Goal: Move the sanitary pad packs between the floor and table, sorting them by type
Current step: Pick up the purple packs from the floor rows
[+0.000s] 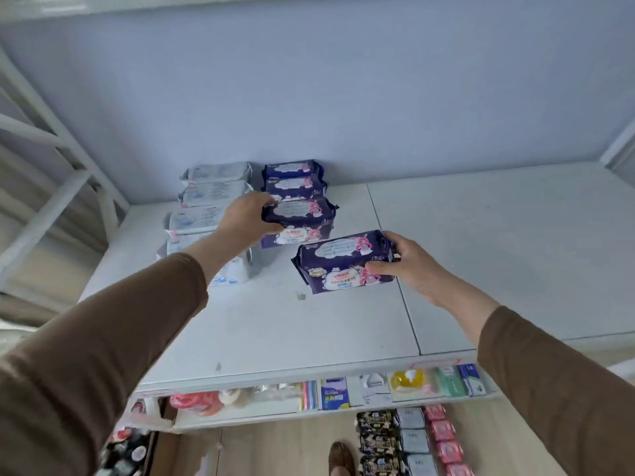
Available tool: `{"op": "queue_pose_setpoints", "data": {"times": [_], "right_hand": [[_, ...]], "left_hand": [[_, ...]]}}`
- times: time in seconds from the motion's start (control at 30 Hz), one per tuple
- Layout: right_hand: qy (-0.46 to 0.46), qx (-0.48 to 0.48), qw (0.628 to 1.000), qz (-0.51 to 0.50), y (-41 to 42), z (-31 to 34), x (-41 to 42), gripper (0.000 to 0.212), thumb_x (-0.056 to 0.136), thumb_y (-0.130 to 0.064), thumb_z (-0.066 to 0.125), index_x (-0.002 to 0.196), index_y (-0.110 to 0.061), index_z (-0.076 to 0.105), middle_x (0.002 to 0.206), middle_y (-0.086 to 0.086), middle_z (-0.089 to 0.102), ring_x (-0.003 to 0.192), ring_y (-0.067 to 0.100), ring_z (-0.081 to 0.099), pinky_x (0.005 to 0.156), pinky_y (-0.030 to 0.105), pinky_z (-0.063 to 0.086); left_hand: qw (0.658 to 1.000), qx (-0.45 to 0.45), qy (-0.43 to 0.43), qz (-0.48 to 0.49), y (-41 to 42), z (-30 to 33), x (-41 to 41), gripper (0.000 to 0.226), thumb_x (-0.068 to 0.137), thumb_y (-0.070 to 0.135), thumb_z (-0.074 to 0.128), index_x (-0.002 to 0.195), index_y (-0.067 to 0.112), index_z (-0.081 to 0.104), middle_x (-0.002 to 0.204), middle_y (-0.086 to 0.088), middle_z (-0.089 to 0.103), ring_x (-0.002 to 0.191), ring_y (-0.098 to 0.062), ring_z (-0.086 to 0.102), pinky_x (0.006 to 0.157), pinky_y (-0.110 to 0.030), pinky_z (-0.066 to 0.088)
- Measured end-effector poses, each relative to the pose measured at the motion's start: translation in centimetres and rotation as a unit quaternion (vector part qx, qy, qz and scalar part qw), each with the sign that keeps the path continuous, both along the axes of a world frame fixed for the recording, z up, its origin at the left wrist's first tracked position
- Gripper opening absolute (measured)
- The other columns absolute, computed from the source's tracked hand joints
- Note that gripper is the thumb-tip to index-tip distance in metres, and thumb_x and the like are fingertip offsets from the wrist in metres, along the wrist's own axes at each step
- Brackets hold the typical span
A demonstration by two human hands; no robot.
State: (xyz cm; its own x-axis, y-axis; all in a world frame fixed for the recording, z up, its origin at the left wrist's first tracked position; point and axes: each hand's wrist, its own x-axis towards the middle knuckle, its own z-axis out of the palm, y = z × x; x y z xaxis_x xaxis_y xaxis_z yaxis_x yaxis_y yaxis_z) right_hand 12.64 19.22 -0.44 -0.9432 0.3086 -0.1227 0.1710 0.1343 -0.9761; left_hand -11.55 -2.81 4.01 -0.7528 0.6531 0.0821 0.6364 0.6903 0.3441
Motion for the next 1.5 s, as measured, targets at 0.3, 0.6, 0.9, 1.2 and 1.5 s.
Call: {"op": "queue_pose_setpoints", "data": {"times": [0.3, 0.6, 0.9, 1.2, 1.5], "right_hand": [[-0.024, -0.016, 0.999, 0.019, 1.0, -1.9, -5.8, 0.051, 0.08, -0.018, 0.083, 0.125, -0.026, 0.061, 0.117, -0.009, 0.072, 0.108, 0.007, 0.067, 0.082, 0.015, 0.053], [-0.036, -0.005, 0.999, 0.016, 0.8, -3.5, -9.4, 0.053, 0.081, -0.018, 0.082, 0.128, -0.026, 0.058, 0.121, -0.011, 0.069, 0.112, 0.007, 0.064, 0.082, 0.018, 0.054], [-0.022, 0.018, 1.0, 0.005, -0.9, -5.4, -12.7, 0.052, 0.083, -0.012, 0.078, 0.129, -0.022, 0.056, 0.123, -0.008, 0.067, 0.111, 0.009, 0.064, 0.086, 0.019, 0.054], [-0.027, 0.102, 0.994, -0.022, -1.1, -6.8, -15.4, 0.053, 0.087, -0.019, 0.075, 0.134, -0.015, 0.053, 0.128, 0.004, 0.066, 0.114, 0.023, 0.063, 0.1, 0.044, 0.052], [-0.037, 0.164, 0.983, -0.079, -2.4, -6.2, -14.6, 0.057, 0.082, -0.024, 0.076, 0.133, -0.017, 0.049, 0.112, -0.009, 0.058, 0.1, 0.011, 0.056, 0.073, 0.016, 0.039]], "left_hand": [[0.999, -0.037, -0.014, -0.007, 4.3, -2.6, -5.4, 0.044, 0.075, 0.035, 0.082, 0.111, 0.016, 0.063, 0.104, -0.003, 0.064, 0.092, -0.023, 0.059, 0.085, -0.04, 0.053], [0.997, -0.071, -0.005, 0.012, 4.9, -4.0, -8.0, 0.046, 0.08, 0.03, 0.077, 0.116, 0.014, 0.053, 0.114, -0.009, 0.066, 0.099, -0.03, 0.061, 0.082, -0.04, 0.052], [0.992, -0.121, 0.024, -0.028, 4.0, -2.9, -8.6, 0.066, 0.082, 0.039, 0.076, 0.139, 0.017, 0.051, 0.126, -0.006, 0.049, 0.112, -0.027, 0.055, 0.093, -0.039, 0.048], [0.992, -0.095, 0.076, -0.013, -0.1, -1.0, -5.4, 0.045, 0.088, 0.032, 0.068, 0.13, 0.021, 0.055, 0.116, 0.001, 0.058, 0.11, -0.023, 0.05, 0.081, -0.037, 0.048], [0.994, -0.082, 0.071, 0.006, -3.1, -1.2, -0.2, 0.043, 0.089, 0.03, 0.063, 0.13, 0.022, 0.055, 0.119, 0.003, 0.059, 0.111, -0.022, 0.049, 0.086, -0.041, 0.05]]}}
